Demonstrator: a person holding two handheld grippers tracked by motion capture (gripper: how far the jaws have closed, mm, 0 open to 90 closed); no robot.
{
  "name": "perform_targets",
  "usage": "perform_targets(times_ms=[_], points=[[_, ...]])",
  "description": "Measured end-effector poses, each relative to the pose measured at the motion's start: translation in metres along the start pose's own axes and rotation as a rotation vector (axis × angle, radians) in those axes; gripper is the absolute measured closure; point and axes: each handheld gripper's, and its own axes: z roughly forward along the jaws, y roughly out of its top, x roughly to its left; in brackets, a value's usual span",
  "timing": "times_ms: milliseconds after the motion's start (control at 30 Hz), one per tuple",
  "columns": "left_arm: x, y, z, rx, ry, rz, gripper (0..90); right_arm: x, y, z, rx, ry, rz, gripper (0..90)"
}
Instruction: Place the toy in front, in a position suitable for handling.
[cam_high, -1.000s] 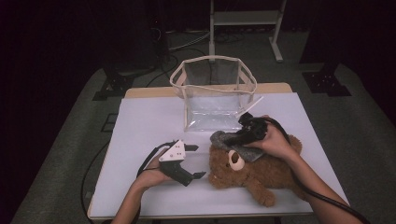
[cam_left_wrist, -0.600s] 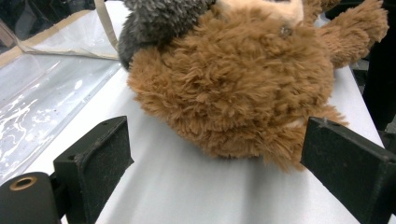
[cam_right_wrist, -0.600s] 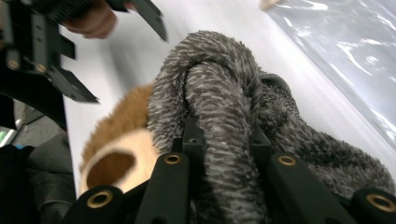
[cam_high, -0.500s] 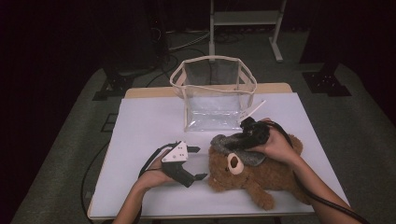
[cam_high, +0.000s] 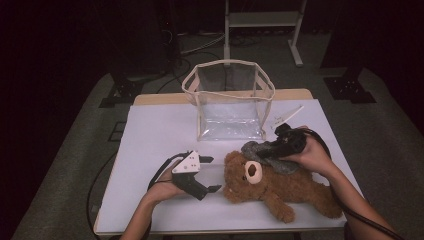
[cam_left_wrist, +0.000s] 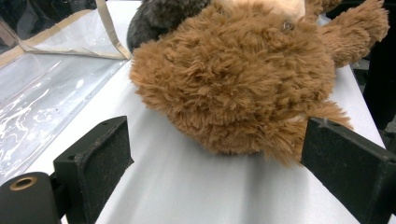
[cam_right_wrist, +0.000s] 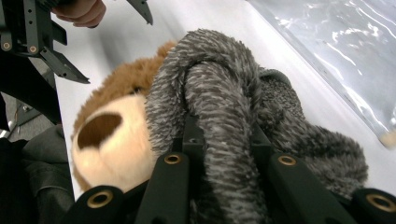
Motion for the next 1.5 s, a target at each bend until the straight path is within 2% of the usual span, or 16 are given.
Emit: perform_targets(times_ms=[133, 200, 233, 267, 300, 367, 433, 567, 700, 833, 933, 1067, 1167, 1367, 1433, 1500], points=[[-0.001, 0.001, 0.002, 0.001, -0.004, 0.004, 7.7, 0.003, -0.005, -0.003, -0.011, 0.004, 0.002, 75.5], [-0.002, 0.003, 0.003, -0.003, -0.005, 0.005, 7.7, 0.008, -0.004, 0.000, -0.010, 0.011, -0.016, 75.6], [-0.004, 0.004, 0.003, -0.007, -0.010, 0.009, 7.7, 0.015, -0.003, 0.006, -0.007, 0.026, -0.032, 75.6], [-0.004, 0.004, 0.003, -0.007, -0.010, 0.009, 7.7, 0.015, -0.003, 0.006, -0.007, 0.026, -0.032, 75.6], [-0.004, 0.005, 0.004, -0.009, -0.013, 0.012, 7.7, 0.023, -0.002, 0.011, -0.002, 0.048, -0.047, 75.6], [-0.005, 0.005, 0.005, -0.007, -0.022, 0.014, 7.7, 0.026, -0.001, 0.013, 0.001, 0.063, -0.057, 75.6], [-0.006, 0.004, 0.007, -0.001, -0.023, 0.012, 7.7, 0.032, -0.001, 0.010, 0.001, 0.052, -0.077, 75.5], [-0.006, 0.003, 0.006, 0.006, -0.026, 0.012, 7.7, 0.022, -0.006, -0.002, -0.017, 0.018, -0.063, 75.6], [-0.004, 0.003, 0.006, 0.010, -0.022, 0.013, 7.7, 0.006, -0.018, -0.017, -0.034, -0.020, -0.013, 75.4], [-0.004, 0.001, 0.007, 0.014, -0.025, 0.007, 7.7, -0.004, -0.035, -0.030, -0.055, -0.031, 0.036, 75.5], [-0.005, 0.002, 0.009, 0.015, -0.030, 0.011, 7.7, -0.004, -0.046, -0.035, -0.077, -0.012, 0.058, 75.5], [-0.007, 0.008, 0.008, -0.003, -0.034, 0.015, 7.7, 0.005, -0.054, -0.029, -0.098, 0.018, 0.060, 75.6], [-0.007, 0.014, 0.007, -0.028, -0.041, 0.009, 7.7, 0.014, -0.057, -0.023, -0.101, 0.024, 0.039, 75.7], [-0.012, 0.033, 0.015, -0.081, -0.092, 0.023, 7.7, 0.033, -0.064, -0.022, -0.108, -0.001, 0.000, 75.8], [-0.014, 0.037, 0.022, -0.078, -0.107, 0.028, 7.7, 0.037, -0.066, -0.023, -0.112, -0.001, -0.007, 75.8], [-0.015, 0.038, 0.028, -0.051, -0.114, 0.031, 7.7, 0.042, -0.069, -0.025, -0.125, 0.002, -0.015, 75.8]])
